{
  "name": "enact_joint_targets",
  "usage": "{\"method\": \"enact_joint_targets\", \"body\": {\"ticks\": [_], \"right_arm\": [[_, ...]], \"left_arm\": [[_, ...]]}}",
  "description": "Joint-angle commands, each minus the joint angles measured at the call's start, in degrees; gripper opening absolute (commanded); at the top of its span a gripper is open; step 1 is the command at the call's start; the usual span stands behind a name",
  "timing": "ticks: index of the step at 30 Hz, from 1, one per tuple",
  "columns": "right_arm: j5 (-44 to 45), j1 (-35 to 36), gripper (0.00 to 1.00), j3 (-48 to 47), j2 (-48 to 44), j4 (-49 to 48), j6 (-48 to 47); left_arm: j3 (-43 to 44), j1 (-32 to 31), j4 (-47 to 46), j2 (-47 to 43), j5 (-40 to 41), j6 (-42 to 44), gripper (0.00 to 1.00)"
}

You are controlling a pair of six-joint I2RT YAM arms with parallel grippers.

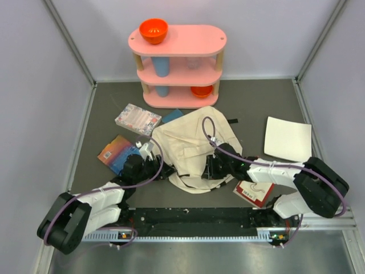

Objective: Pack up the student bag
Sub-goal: Adjust the student bag at the center of the board, then unzip the student bag at the center of the board.

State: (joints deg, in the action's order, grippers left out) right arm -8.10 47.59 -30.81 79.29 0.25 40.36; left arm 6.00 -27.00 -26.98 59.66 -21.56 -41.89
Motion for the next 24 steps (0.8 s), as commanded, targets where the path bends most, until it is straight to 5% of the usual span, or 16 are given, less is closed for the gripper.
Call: {"method": "enact_joint_targets", "body": {"ticks": [1, 9, 24], "right_arm": [[8.1, 0.7, 0.34, -0.6, -2.2, 3.6, -3.3], [2.4, 1.0, 0.41, -4.4, -14.2, 6.5, -1.4], [0.5, 9.4, 0.42, 2.6, 5.1, -26.6, 25.6]], "left_arm": [[0.0, -0.2, -1.8, -0.4, -0.9, 0.0, 0.64], [-0.7, -0.2, -1.8, -1.8, -0.6, -0.6, 0.64], [-2.9, -0.4, 2.3, -5.0, -4.1, 0.1, 0.63]]}}
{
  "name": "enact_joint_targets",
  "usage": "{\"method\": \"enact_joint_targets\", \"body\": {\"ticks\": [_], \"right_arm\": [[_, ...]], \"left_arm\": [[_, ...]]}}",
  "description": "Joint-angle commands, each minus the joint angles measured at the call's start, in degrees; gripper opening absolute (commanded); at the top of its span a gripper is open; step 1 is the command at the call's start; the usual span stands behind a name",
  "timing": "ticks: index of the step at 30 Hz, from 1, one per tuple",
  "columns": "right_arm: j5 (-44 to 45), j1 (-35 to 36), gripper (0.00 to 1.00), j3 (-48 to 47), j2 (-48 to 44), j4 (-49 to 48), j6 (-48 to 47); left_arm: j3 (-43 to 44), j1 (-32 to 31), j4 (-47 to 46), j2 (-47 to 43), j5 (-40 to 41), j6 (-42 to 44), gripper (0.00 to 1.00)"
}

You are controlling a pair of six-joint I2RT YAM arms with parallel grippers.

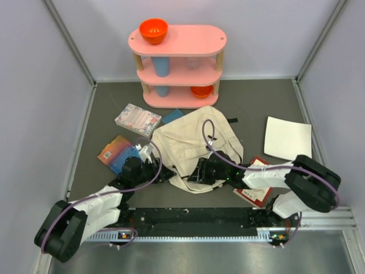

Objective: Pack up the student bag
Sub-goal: Unzip the student bag at the center of the board.

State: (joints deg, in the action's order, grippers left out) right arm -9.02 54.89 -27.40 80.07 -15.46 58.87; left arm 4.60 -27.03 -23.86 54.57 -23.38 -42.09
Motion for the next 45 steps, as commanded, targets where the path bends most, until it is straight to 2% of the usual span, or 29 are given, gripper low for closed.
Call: {"method": "enact_joint_targets", "body": {"ticks": [1, 5, 10, 17, 27, 35, 40, 41, 43, 44, 45], "right_arm": [[2.2, 2.5, 0.43, -0.9, 5.2, -11.3, 8.9], [4.8, 4.2, 0.44, -1.1, 8.3, -11.6, 12.7], [6.0, 4.3, 0.45, 2.7, 13.7, -21.3, 19.5], [8.8, 4.3, 0.44, 4.4, 18.3, -28.0, 26.0], [17.3, 4.3, 0.37, 2.4, 20.0, -21.5, 36.6], [20.1, 4.3, 0.34, -2.0, 24.4, -18.9, 40.6], [20.7, 4.3, 0.23, -2.7, 25.1, -17.2, 40.1], [21.1, 4.3, 0.16, -2.5, 25.0, -17.1, 39.8], [22.2, 4.3, 0.11, -2.3, 24.2, -16.4, 38.7], [22.5, 4.4, 0.02, -2.1, 24.1, -16.0, 38.3], [22.8, 4.3, 0.00, -2.0, 23.8, -16.3, 37.1]], "left_arm": [[-1.7, -0.4, -1.1, 0.5, -2.7, 0.2, 0.63], [-2.5, -1.2, -3.9, 3.2, -4.0, -0.3, 0.59], [-2.8, -3.1, -8.6, 8.3, -3.3, -0.8, 0.56], [-4.2, -5.0, -12.0, 11.2, 0.7, -3.4, 0.40], [-3.4, -6.6, -12.4, 13.2, 0.9, -2.4, 0.14], [-2.6, -9.3, -15.3, 16.9, 1.4, -3.1, 0.07], [-2.3, -9.7, -16.4, 18.2, 1.4, -3.4, 0.05], [-2.3, -9.7, -16.6, 18.4, 1.5, -3.4, 0.06], [-2.3, -9.8, -16.7, 18.6, 1.3, -3.4, 0.06], [-2.2, -9.8, -16.8, 18.6, 1.4, -3.4, 0.06], [-2.1, -9.8, -16.9, 18.6, 1.5, -3.4, 0.06]]}}
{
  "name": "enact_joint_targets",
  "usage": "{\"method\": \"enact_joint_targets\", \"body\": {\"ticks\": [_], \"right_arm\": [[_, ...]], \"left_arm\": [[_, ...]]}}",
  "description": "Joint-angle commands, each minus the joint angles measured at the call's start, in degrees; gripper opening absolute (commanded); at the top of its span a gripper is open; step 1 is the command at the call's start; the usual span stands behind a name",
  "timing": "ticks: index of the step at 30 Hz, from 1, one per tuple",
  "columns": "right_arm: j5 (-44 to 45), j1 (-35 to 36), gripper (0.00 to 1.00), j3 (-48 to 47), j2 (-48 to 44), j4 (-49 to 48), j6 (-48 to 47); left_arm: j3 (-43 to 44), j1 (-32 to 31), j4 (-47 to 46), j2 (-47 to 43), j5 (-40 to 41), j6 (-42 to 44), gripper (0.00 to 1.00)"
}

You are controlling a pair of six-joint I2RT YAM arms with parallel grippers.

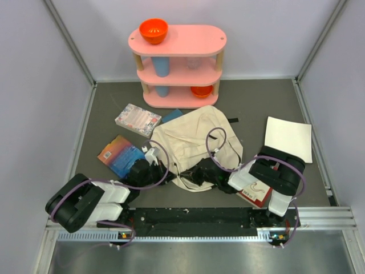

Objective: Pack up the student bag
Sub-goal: Unzip the student bag at the center of the board.

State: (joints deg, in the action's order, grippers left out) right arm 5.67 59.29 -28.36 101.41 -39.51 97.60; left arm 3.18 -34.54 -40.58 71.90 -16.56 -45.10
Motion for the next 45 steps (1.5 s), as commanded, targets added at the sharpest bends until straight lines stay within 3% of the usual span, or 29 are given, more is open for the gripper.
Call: {"method": "enact_joint_targets", "body": {"ticks": [1, 4, 5, 6, 7, 9, 14, 18, 21, 29, 32, 36, 37, 39, 40, 42, 45], "right_arm": [[8.0, 0.0, 0.00, -1.0, 1.9, 7.3, -2.8], [8.3, 0.0, 0.00, -1.2, -0.1, 7.3, -8.5], [8.5, 0.0, 0.00, -1.2, -0.9, 8.1, -11.4], [8.9, -0.1, 0.00, -1.0, -2.0, 8.3, -12.9], [9.2, 0.0, 0.00, -0.6, -3.0, 8.3, -14.4], [9.4, -0.1, 0.00, 0.1, -6.0, 9.4, -18.7], [8.3, 0.0, 0.00, -0.5, -10.0, 13.6, -24.8], [7.5, 0.0, 0.00, 1.2, -12.5, 12.2, -26.1], [6.7, 0.0, 0.00, 2.2, -14.2, 11.4, -26.8], [6.2, 0.1, 0.00, 3.7, -19.1, 12.9, -28.9], [5.8, 0.5, 0.00, 3.4, -21.1, 14.2, -30.4], [7.4, 1.0, 0.00, 3.4, -23.8, 18.7, -31.3], [7.6, 1.0, 0.00, 3.4, -24.3, 19.2, -31.3], [7.9, 1.0, 0.00, 3.5, -25.4, 19.8, -31.8], [8.0, 1.0, 0.00, 3.5, -25.6, 20.4, -31.8], [8.0, 1.0, 0.00, 3.4, -26.3, 21.4, -32.0], [7.7, 1.1, 0.00, 3.4, -27.2, 23.0, -32.2]], "left_arm": [[-0.8, -2.3, -0.3, 1.3, -5.4, -0.4, 0.06], [-0.5, -2.3, -0.2, 0.2, -5.1, -0.7, 0.11], [-0.5, -2.3, 0.5, -0.4, -4.8, -0.8, 0.19], [-0.3, -2.3, 1.1, -1.1, -3.8, -0.9, 0.37], [0.1, -2.3, 1.8, -3.0, -3.4, -1.0, 0.46], [0.5, -2.3, 4.0, -5.5, -1.7, -1.2, 0.59], [2.5, -2.3, 9.7, -15.0, 4.2, -1.9, 0.79], [5.0, -2.2, 14.6, -15.4, 9.6, -1.5, 0.85], [7.0, -2.2, 14.7, -10.3, 11.1, -2.1, 0.85], [8.9, -2.2, 2.7, 4.3, 11.4, -5.9, 0.86], [10.6, -2.2, 0.8, 8.5, 10.1, -6.3, 0.82], [10.9, -2.0, -3.2, 13.1, 10.3, -7.3, 0.60], [11.1, -2.1, -3.5, 14.7, 10.1, -7.7, 0.47], [11.1, -2.1, -5.1, 16.2, 9.5, -8.9, 0.35], [10.8, -2.1, -7.6, 17.8, 9.1, -9.1, 0.19], [10.4, -2.1, -10.0, 19.3, 8.5, -10.0, 0.01], [10.0, -2.1, -13.5, 22.4, 7.8, -11.1, 0.00]]}}
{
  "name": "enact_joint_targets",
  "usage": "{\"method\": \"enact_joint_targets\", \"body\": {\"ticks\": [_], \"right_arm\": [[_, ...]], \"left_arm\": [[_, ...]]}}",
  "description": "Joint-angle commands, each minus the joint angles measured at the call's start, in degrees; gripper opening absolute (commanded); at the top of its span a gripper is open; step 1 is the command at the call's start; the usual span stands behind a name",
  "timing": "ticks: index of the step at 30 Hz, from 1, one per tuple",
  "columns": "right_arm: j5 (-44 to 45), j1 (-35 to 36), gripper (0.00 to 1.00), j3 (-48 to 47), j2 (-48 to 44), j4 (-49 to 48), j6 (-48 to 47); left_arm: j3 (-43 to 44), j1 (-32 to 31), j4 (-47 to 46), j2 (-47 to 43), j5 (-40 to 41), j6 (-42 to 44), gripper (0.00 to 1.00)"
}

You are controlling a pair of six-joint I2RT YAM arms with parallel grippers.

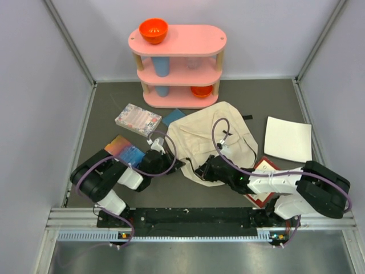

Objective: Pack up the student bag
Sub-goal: Unzip the student bag at the center of the board.

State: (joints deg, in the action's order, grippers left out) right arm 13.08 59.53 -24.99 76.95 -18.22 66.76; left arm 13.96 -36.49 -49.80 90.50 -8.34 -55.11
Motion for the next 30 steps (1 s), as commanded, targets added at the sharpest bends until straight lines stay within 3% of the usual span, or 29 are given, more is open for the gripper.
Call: {"method": "enact_joint_targets", "body": {"ticks": [1, 9, 14, 21, 28, 29, 30], "right_arm": [[0.4, 1.0, 0.00, 0.3, -3.9, 3.1, -1.6], [6.9, 4.0, 0.00, 0.4, -13.2, 15.6, -3.4], [7.5, 4.5, 0.00, 2.1, -18.7, 20.8, -3.9], [9.2, 4.8, 0.00, 5.4, -26.0, 26.9, -3.9], [9.7, 4.9, 0.00, 3.6, -28.3, 27.2, -8.0], [9.7, 4.9, 0.00, 3.1, -27.9, 26.8, -8.5], [9.6, 4.9, 0.00, 2.2, -27.4, 26.3, -8.8]], "left_arm": [[-1.0, -0.2, -6.2, 4.2, -0.7, -1.3, 0.00], [-2.5, 0.0, -10.4, 5.8, 0.5, -1.8, 0.00], [-3.1, -0.1, -6.8, 2.3, 3.7, -0.2, 0.00], [-1.5, 0.5, 6.8, -9.6, 9.6, 4.0, 0.00], [4.4, 0.5, 26.8, -19.5, 14.0, 12.3, 0.00], [4.3, 0.5, 27.5, -21.1, 12.4, 14.0, 0.19], [4.1, 0.5, 27.6, -22.0, 11.6, 14.5, 0.32]]}}
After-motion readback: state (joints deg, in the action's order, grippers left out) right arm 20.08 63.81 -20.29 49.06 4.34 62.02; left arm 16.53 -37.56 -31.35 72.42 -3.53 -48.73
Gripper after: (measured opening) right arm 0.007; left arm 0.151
